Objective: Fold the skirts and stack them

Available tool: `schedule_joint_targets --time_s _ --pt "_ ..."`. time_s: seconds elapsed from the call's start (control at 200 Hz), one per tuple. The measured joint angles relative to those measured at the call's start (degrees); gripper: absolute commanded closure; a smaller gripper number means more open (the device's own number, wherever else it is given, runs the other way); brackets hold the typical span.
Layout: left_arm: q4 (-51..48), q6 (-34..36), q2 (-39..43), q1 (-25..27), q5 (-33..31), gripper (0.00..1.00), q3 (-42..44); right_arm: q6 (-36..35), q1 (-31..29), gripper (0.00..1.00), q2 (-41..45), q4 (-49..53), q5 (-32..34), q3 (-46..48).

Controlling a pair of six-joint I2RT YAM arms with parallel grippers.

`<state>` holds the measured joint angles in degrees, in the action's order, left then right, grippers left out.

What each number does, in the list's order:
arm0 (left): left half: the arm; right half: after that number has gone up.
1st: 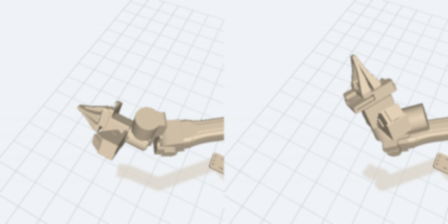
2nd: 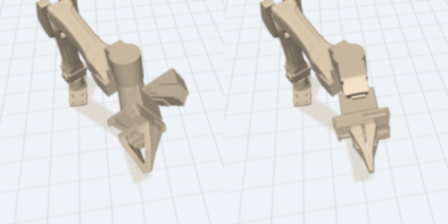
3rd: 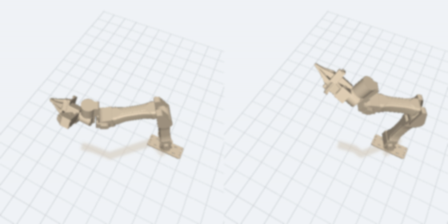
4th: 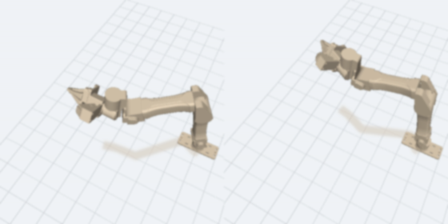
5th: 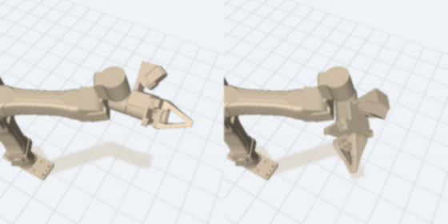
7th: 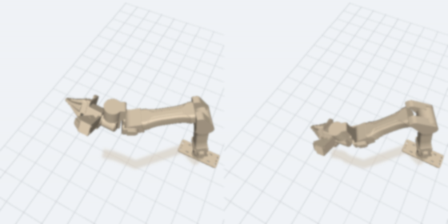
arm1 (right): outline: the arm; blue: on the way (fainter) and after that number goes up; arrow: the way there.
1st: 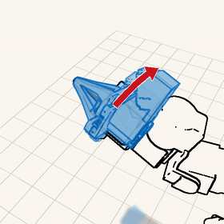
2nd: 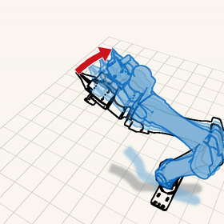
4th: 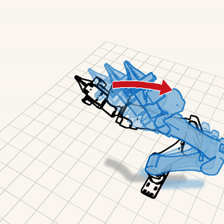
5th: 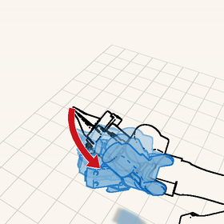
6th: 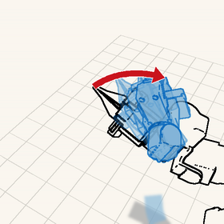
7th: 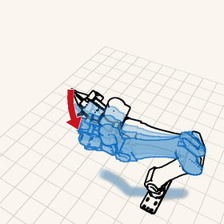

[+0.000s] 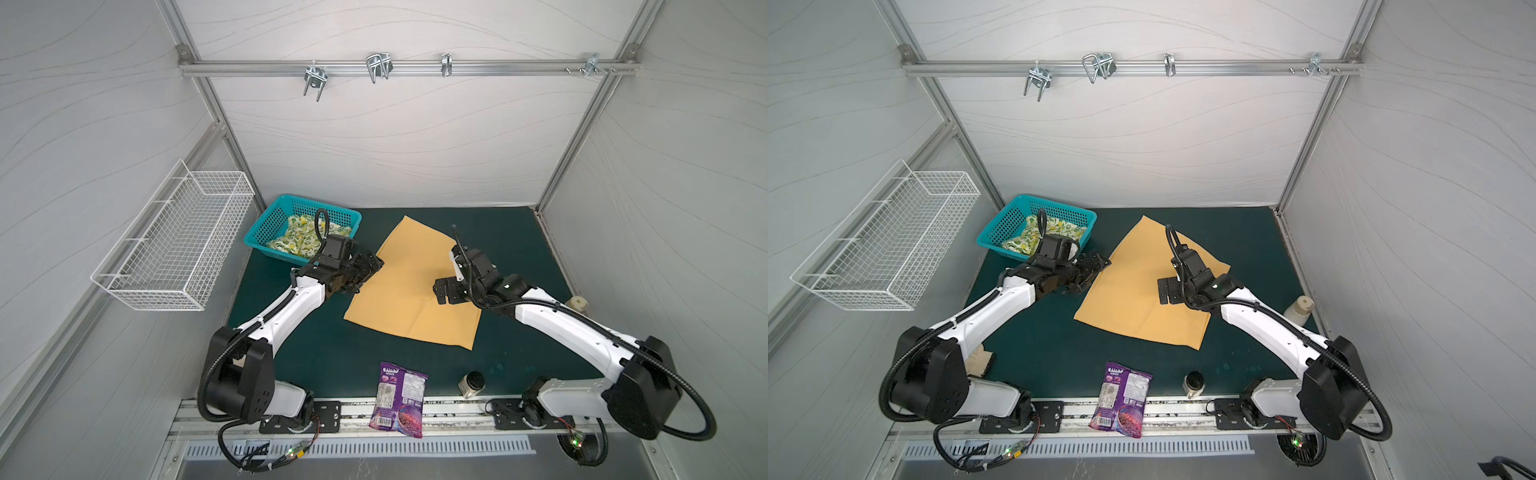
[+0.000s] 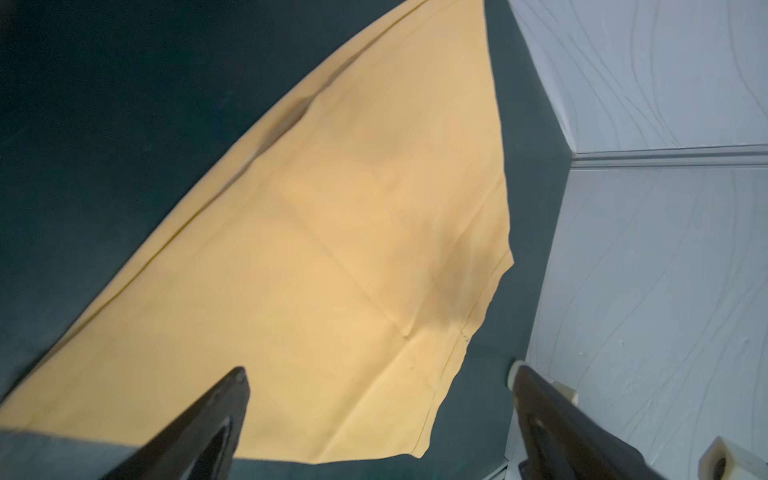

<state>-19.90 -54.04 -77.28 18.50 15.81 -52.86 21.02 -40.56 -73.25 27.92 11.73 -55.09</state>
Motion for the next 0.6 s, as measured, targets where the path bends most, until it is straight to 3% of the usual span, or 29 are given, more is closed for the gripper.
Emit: schedule_joint_targets --time_s 0.24,0.6 --pt "-4.3 -4.0 9.5 0.0 -4.1 0.02 10.6 -0.2 -0.4 0.01 3.7 1.3 0.7 3.2" --pt "-1.7 -7.8 13.9 0.0 -7.0 0.03 24.7 0.1 -1.2 0.01 4.2 1.3 -0.2 6.0"
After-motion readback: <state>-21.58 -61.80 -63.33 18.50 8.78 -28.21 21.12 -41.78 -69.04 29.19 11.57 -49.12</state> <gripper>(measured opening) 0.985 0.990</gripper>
